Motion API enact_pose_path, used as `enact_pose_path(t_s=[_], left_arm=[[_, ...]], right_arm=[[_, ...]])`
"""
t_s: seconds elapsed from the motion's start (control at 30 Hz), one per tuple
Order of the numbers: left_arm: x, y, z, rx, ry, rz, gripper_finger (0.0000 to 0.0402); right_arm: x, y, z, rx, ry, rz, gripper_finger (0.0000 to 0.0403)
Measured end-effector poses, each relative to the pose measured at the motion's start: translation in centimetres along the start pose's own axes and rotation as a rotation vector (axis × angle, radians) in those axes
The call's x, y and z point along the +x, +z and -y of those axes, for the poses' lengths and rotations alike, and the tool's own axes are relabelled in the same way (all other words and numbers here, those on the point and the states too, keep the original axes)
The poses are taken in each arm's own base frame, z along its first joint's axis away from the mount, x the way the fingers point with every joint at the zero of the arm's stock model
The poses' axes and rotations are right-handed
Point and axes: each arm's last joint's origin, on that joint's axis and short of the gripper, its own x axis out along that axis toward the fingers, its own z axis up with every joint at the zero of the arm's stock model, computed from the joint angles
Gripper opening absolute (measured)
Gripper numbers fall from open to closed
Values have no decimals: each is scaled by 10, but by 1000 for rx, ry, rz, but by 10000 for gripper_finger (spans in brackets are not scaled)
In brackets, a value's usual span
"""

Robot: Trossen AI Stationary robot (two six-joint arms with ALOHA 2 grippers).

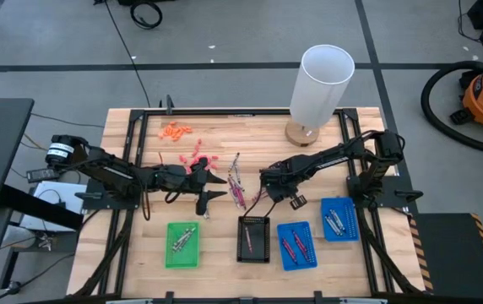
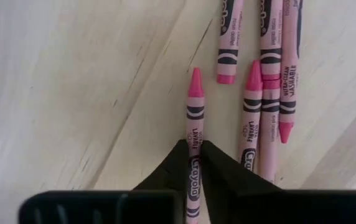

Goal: Sort crayons
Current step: Put the pink crayon into the black bin

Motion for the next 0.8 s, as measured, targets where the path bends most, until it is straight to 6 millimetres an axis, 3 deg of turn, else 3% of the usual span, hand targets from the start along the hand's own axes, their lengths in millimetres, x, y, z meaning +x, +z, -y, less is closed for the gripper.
enact_pose_path(t_s=[0.1, 0.27, 0.43, 0.8], left_arm=[[0, 0, 0, 0, 0, 0, 185], [0, 0, 0, 0, -3, 0, 185], [0, 0, 0, 1, -2, -1, 185], [0, -2, 0, 8, 7, -19, 185]], right_arm=[[-1, 0, 0, 17, 1, -1, 19], [-9, 4, -5, 43, 23, -65, 30], [-34, 20, -8, 57, 12, -57, 36], [-87, 75, -34, -56, -5, 209, 37]])
